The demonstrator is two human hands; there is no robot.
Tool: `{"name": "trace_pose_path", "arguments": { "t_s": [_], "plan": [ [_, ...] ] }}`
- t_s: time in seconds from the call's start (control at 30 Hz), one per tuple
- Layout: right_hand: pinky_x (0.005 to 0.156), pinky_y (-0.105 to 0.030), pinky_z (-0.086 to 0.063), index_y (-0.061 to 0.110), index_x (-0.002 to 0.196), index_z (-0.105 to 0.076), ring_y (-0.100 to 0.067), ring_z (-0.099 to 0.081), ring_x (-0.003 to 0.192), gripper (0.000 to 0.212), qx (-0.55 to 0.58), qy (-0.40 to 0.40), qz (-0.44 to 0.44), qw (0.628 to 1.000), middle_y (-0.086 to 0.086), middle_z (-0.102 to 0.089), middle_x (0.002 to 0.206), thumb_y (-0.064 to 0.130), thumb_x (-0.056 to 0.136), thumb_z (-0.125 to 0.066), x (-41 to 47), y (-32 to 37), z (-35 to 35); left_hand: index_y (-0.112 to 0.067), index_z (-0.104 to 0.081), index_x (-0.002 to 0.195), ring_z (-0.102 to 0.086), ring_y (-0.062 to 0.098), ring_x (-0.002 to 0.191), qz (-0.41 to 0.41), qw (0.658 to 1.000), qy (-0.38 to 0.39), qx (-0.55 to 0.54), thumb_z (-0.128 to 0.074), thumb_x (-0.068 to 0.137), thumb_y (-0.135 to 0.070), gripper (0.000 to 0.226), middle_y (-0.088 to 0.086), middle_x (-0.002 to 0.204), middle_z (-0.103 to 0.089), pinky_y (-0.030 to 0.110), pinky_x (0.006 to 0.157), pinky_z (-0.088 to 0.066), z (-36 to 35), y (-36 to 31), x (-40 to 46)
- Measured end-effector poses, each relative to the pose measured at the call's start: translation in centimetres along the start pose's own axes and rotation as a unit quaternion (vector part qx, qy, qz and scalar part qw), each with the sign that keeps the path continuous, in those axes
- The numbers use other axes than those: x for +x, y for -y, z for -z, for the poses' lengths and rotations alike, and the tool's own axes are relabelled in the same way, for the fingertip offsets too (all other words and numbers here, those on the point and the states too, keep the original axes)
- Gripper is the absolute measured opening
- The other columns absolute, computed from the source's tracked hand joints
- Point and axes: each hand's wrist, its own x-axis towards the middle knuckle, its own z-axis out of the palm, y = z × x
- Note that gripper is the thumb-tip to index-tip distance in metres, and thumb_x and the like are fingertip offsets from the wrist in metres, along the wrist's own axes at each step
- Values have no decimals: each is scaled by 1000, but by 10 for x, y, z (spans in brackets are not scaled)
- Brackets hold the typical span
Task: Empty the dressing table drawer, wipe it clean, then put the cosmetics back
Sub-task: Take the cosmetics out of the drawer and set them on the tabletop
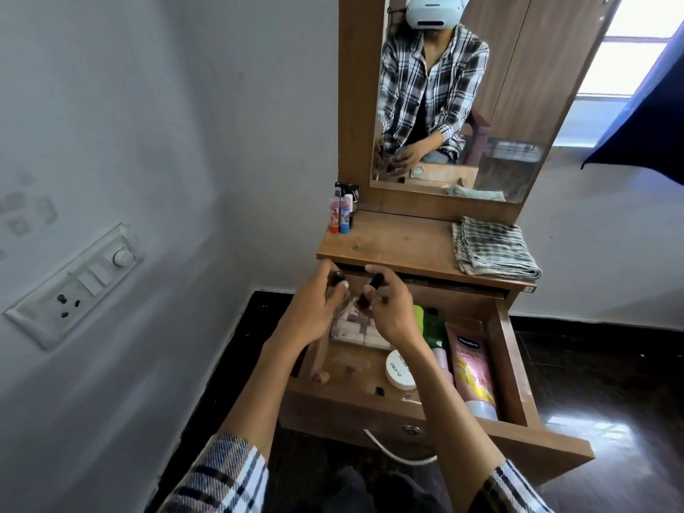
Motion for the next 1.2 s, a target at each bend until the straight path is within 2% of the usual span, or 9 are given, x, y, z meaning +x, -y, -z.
{"name": "trace_pose_path", "arguments": {
  "t_s": [0.1,0.17,0.27,0.4,0.5,0.63,0.77,0.9,1.2],
  "plan": [
    [84,-40,-56,21,121,-53,-22,-62,100,32,36,-20,2,999,-2,-56,114,5,94,-52,19,11,-8,-12,-42,117,-60,4,82,-4,997,-72,-28,-43,98,-24,23,-6,98,-57,12,59,-44,-1,1,24],
    [85,-34,-55,19,119,-53,-14,-58,100,30,43,-37,12,998,5,-53,108,4,93,-53,34,19,-12,-8,-42,117,-61,10,81,-5,992,-123,-21,-44,97,-21,23,-1,98,-59,13,57,-46,-2,2,43],
    [72,-16,-49,14,117,-54,-8,-53,97,26,54,-49,35,997,5,-52,108,4,93,-54,62,30,-21,-7,-42,107,-61,16,78,-8,983,-185,-6,-46,97,-19,16,4,92,-58,22,61,-51,-3,1,73],
    [82,-22,-50,11,104,-58,-14,-55,97,21,22,-63,75,995,-5,-53,106,-4,91,-52,99,30,-42,-7,-39,103,-61,24,83,-5,980,-200,-4,-44,98,-17,12,4,90,-55,40,71,-55,-3,9,111],
    [82,-29,-54,3,105,-61,-19,-58,95,23,-8,-77,83,994,-11,-55,106,-8,89,-50,121,22,-56,-8,-39,103,-59,23,83,8,980,-201,-8,-43,98,-17,11,4,90,-54,33,68,-50,-5,20,130],
    [78,-22,-54,5,108,-63,-15,-59,94,27,-14,-110,79,991,-8,-56,105,-8,88,-51,128,11,-68,-10,-38,104,-58,18,80,9,977,-211,-22,-43,98,-18,11,4,93,-55,24,65,-46,-9,33,141],
    [85,-21,-52,5,116,-60,-12,-56,98,34,-19,-130,74,989,-6,-54,110,-10,89,-48,129,9,-73,-7,-39,116,-62,22,91,5,977,-207,-44,-45,98,-16,22,12,108,-60,26,74,-51,-14,43,145],
    [73,-8,-48,5,121,-59,-6,-55,92,35,-3,-136,65,989,-3,-53,110,-7,90,-48,129,8,-72,-8,-40,116,-66,24,87,5,977,-202,-63,-46,97,-12,21,15,106,-66,28,72,-52,-19,50,143],
    [79,-15,-53,11,119,-58,-5,-56,92,29,15,-150,64,986,6,-52,105,-2,94,-48,135,2,-74,-8,-40,118,-65,23,81,16,976,-216,-29,-44,98,-14,22,13,98,-68,33,69,-53,-25,48,145]
  ]
}}
